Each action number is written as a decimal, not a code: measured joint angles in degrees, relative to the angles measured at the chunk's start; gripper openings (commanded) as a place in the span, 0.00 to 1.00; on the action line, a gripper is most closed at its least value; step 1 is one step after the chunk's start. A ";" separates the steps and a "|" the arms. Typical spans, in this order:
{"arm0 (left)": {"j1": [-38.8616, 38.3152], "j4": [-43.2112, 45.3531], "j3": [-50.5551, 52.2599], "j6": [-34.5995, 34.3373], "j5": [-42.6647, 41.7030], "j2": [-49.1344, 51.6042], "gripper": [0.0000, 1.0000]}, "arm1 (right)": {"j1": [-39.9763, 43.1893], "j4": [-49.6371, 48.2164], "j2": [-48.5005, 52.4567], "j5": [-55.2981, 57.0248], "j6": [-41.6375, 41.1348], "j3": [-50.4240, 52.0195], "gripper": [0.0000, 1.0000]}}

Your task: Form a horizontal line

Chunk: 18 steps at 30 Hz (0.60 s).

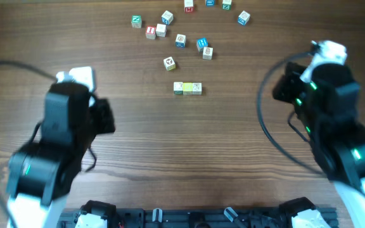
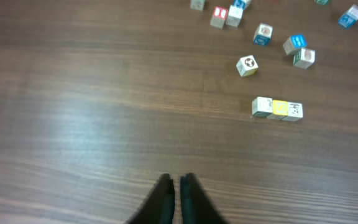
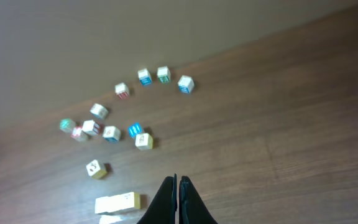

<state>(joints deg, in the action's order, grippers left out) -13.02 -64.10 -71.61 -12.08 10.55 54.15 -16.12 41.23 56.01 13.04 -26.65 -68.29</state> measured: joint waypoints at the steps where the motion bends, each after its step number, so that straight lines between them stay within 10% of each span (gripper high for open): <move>1: 0.02 -1.25 0.00 -0.28 0.33 -2.12 0.13 | 0.00 0.70 -2.19 0.11 0.00 0.00 0.08; 3: 0.00 -2.86 0.00 -0.76 0.63 -4.96 0.14 | 0.00 2.14 -6.14 0.13 0.00 0.00 0.14; 6: 0.00 -5.01 0.00 -1.95 0.87 -9.27 0.30 | 0.00 5.09 -11.98 0.20 0.48 0.00 0.48; 9: 0.00 -7.17 0.00 -2.56 1.22 -11.72 1.00 | 0.00 6.88 -16.52 0.39 0.20 0.00 0.95; 18: 0.02 -13.55 0.00 -3.34 1.66 -13.68 1.00 | 0.00 12.63 -20.61 0.55 1.03 0.00 1.00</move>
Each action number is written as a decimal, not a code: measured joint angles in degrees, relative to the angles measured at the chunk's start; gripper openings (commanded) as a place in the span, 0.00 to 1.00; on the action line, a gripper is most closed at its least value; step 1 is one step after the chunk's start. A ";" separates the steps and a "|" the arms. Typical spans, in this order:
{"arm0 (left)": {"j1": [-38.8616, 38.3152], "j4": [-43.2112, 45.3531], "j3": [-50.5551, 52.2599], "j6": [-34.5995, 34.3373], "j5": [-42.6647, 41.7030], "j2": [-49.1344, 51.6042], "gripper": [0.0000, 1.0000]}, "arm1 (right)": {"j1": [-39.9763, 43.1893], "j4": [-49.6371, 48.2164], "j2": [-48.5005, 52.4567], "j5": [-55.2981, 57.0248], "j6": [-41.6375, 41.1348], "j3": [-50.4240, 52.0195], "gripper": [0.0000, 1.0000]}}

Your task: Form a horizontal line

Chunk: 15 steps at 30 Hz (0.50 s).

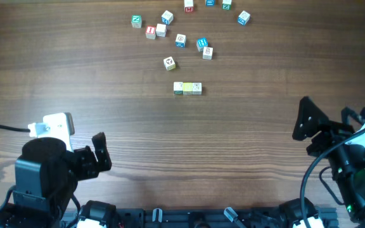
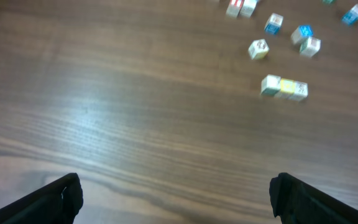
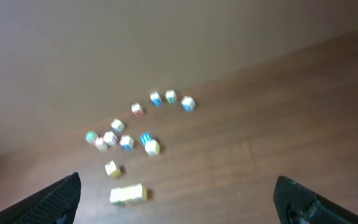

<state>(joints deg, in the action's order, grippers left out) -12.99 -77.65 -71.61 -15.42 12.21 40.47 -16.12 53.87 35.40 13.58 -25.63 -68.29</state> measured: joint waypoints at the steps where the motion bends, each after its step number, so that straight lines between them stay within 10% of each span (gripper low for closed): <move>1: -0.02 -0.57 0.00 0.00 0.00 0.00 1.00 | 0.00 0.74 0.00 0.00 0.00 0.00 1.00; 15: 0.00 -4.26 0.00 0.00 -0.02 0.00 1.00 | 0.00 5.09 0.00 0.00 0.00 0.00 1.00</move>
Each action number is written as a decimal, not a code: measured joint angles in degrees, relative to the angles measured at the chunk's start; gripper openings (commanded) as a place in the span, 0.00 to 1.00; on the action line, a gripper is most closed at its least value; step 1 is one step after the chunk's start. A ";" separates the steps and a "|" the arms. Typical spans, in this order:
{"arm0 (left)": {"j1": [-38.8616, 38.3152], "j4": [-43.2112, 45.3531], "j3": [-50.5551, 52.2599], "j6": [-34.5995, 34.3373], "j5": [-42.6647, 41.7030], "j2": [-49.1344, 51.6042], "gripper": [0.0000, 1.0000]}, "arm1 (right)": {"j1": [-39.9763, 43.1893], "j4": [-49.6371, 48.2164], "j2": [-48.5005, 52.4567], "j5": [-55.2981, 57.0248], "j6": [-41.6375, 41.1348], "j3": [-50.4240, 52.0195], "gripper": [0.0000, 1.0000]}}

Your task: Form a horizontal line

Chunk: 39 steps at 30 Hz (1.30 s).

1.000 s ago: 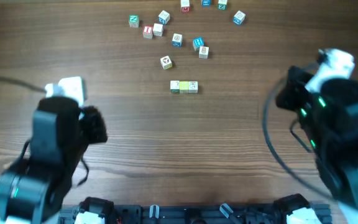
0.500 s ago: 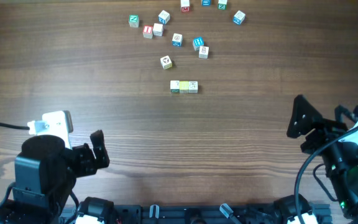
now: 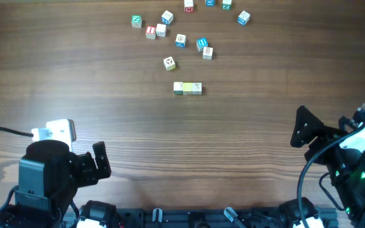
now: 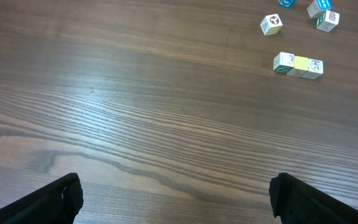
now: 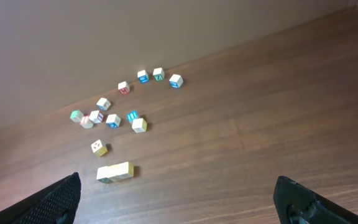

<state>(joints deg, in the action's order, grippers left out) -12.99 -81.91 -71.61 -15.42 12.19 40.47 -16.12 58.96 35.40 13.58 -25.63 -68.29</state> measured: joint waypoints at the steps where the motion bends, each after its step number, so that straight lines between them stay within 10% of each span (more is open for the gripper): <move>1: 0.00 -0.04 0.00 0.00 0.02 0.00 1.00 | 0.00 0.42 0.00 0.00 0.00 0.00 1.00; 24: 0.00 -0.02 0.00 0.00 0.02 0.00 1.00 | 4.02 0.35 -11.91 3.39 -0.02 2.99 1.00; 39: -0.02 -0.17 0.00 0.00 0.02 -0.02 1.00 | 10.45 -53.77 -34.14 4.42 -2.78 45.51 1.00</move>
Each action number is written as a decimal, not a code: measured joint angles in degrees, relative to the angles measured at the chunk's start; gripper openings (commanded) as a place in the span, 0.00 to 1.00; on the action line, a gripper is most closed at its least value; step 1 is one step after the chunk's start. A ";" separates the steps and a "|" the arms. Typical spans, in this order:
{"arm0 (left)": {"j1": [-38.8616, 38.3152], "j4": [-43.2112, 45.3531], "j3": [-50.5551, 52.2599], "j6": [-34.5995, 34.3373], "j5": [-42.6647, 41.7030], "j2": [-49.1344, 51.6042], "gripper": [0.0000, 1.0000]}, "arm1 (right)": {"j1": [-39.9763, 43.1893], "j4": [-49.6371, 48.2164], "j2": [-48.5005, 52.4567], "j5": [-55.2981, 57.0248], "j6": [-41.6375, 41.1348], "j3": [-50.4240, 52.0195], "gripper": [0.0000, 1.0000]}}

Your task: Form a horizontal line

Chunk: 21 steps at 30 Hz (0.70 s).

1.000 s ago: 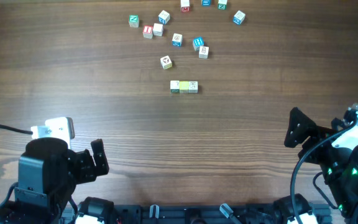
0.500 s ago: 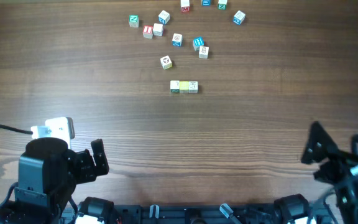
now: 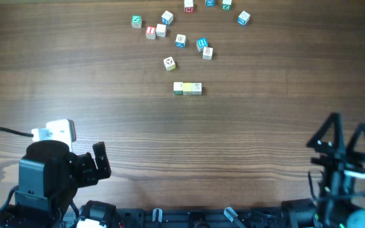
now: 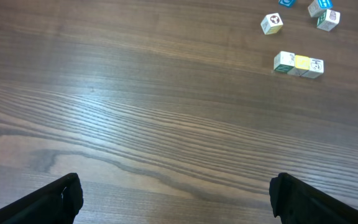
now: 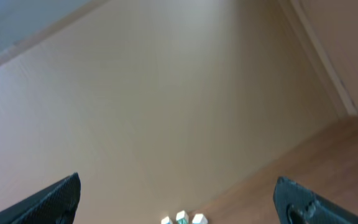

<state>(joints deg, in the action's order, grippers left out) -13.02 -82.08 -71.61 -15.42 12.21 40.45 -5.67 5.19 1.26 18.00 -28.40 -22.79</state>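
Observation:
A row of three touching blocks (image 3: 187, 88), white, yellow and white, lies left to right at the table's middle; the left wrist view shows the row (image 4: 298, 64) far ahead on the right. Several loose blocks (image 3: 181, 40) are scattered beyond it. My left gripper (image 3: 99, 163) sits low at the near left edge, open wide (image 4: 174, 186) and empty. At the near right edge my right gripper (image 3: 346, 136) is open too, fingers pointing away from the table edge. In its wrist view the right gripper (image 5: 176, 186) faces the beige wall, with only three far blocks (image 5: 182, 219) at the bottom.
One loose block with a dark mark (image 3: 169, 63) lies just behind the row's left end. More blocks (image 3: 209, 3) sit along the far edge. The wooden table (image 3: 246, 145) stretches bare between the row and both arms.
The right gripper has drawn back nearer the front edge and tilted up, so its camera now sees the wall instead of the table. The left arm and all blocks are unchanged.
At first both grippers were shut and stood over the table's left and right sides, with the three-block row lying in place. Then both were back at the near edge and open wide. They stayed so, and now the right one points upward.

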 measured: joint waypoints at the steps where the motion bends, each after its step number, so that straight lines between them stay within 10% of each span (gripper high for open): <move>1: 0.02 0.02 0.00 0.00 0.00 0.02 1.00 | 0.07 -3.32 -0.04 -0.02 -0.04 3.02 1.00; 21: 0.00 0.00 0.00 0.00 0.00 0.02 1.00 | 3.54 -6.58 -0.22 -0.98 -5.25 22.45 1.00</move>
<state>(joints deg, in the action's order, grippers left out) -13.02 -82.08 -71.61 -15.42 12.21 40.47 -2.13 -1.39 1.04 17.02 -33.65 -0.34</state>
